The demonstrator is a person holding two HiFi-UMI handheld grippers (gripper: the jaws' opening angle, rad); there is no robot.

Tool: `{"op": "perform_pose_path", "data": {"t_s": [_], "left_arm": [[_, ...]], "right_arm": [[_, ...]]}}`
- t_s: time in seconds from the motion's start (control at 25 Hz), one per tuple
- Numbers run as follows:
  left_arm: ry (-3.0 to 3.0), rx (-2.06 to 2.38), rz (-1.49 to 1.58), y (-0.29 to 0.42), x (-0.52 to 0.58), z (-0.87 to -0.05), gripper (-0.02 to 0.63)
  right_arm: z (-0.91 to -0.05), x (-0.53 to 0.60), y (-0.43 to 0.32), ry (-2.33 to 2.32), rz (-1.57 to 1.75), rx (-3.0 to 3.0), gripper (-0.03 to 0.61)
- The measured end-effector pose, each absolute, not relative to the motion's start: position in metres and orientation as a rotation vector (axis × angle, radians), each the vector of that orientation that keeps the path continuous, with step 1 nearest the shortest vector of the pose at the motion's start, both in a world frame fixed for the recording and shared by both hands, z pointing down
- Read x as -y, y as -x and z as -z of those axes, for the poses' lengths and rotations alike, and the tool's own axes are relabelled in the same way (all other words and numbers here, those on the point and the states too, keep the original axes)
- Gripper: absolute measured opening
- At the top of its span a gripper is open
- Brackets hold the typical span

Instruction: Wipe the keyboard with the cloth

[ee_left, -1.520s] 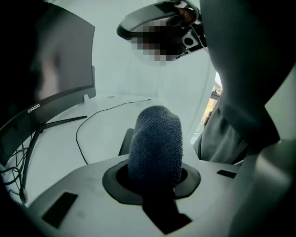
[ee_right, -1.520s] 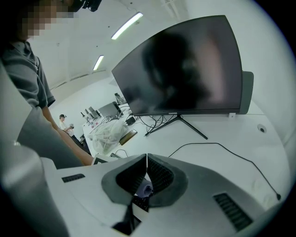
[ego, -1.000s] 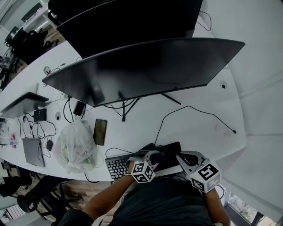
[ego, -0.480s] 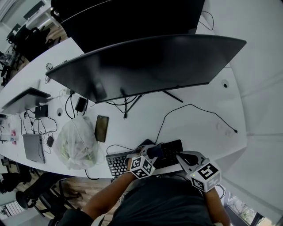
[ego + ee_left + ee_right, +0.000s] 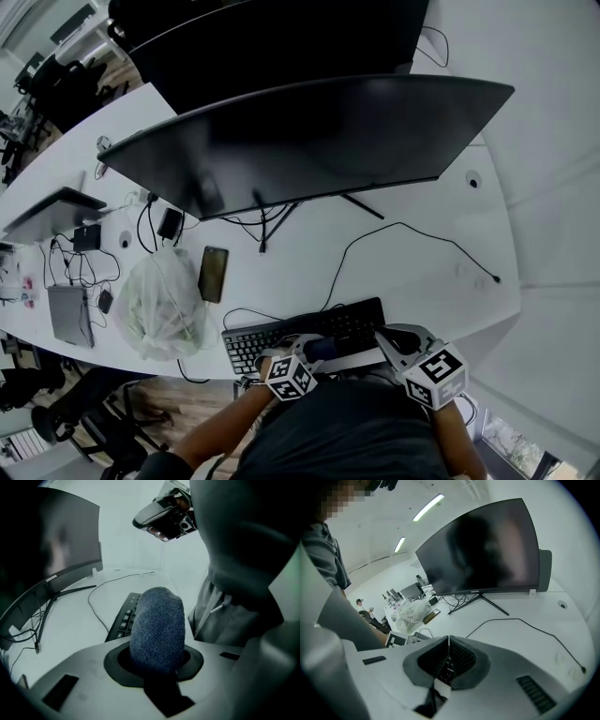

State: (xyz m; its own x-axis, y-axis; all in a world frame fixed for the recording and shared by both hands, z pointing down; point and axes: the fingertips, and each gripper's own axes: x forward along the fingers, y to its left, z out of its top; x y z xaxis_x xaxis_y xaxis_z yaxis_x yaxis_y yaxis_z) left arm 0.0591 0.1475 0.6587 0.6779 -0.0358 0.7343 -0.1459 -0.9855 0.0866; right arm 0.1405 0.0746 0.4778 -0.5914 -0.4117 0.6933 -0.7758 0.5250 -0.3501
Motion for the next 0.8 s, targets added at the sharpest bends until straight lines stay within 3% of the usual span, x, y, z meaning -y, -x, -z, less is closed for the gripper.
{"op": "perform_pose_path", "data": {"t_s": [0.28,0.8], "left_arm": [[-2.747,0.454,-1.18,-0.046,-0.083,-0.652,0.091],[-2.823,0.351,-1.249,-0.034,-0.14,-0.658,0.089]], "right_arm": [[-0.48,-0.082,-0.132,-0.923,-0.882,2.229,0.011],[-0.501,-0.099,-0.145,-0.929,-0.951,2.194,0.011]]}}
